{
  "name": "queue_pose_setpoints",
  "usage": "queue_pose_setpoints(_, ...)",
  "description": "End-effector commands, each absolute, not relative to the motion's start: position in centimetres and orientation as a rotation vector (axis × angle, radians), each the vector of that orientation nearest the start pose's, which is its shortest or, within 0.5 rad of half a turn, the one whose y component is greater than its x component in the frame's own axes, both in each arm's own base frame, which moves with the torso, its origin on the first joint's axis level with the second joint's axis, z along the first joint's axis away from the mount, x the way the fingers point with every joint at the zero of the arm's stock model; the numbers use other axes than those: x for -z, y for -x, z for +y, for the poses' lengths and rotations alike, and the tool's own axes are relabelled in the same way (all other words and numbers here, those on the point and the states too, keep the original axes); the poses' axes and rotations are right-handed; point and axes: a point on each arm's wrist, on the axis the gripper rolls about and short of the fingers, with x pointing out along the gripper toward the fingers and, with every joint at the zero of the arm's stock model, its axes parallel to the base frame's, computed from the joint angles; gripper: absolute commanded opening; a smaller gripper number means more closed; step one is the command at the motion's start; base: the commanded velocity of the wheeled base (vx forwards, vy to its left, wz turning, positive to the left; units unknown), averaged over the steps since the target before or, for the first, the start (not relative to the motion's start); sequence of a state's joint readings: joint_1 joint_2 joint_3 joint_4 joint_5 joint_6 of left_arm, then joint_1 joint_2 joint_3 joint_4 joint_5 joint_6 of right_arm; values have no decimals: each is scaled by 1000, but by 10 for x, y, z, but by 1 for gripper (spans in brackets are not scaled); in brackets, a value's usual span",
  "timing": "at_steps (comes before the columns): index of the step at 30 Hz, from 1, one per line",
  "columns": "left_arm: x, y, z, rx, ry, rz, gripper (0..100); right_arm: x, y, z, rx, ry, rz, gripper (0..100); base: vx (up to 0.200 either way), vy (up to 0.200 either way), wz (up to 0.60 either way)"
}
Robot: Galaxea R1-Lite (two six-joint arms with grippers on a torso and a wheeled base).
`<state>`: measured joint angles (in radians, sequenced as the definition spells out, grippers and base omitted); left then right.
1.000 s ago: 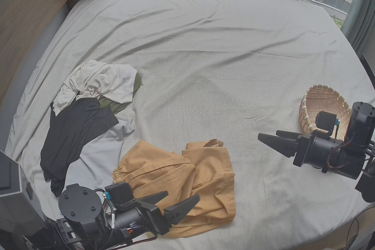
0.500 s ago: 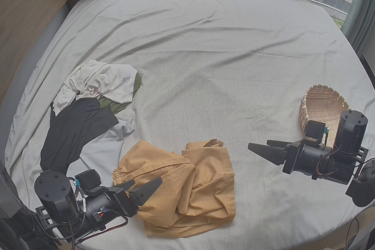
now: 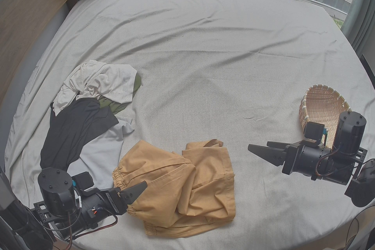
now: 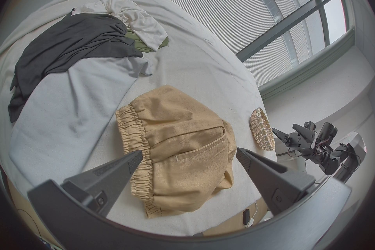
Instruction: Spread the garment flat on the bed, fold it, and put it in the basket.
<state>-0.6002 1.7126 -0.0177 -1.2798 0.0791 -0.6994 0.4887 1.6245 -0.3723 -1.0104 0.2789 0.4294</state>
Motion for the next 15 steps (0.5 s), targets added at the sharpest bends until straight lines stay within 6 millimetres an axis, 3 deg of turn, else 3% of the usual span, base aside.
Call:
queue_pose_setpoints(1, -78, -150, -98, 340, 539, 549, 100, -133, -210, 118, -698, -381, 404, 100, 0, 0, 0)
queue_pose_setpoints(8, -72, -151, -85, 260, 524, 610, 100, -133, -210, 118, -697, -381, 403, 100, 0, 0, 0)
queue_pose_setpoints(15, -62, -163, -90, 258, 524, 661, 100, -129, -213, 120, -692, -379, 422, 100, 0, 0, 0)
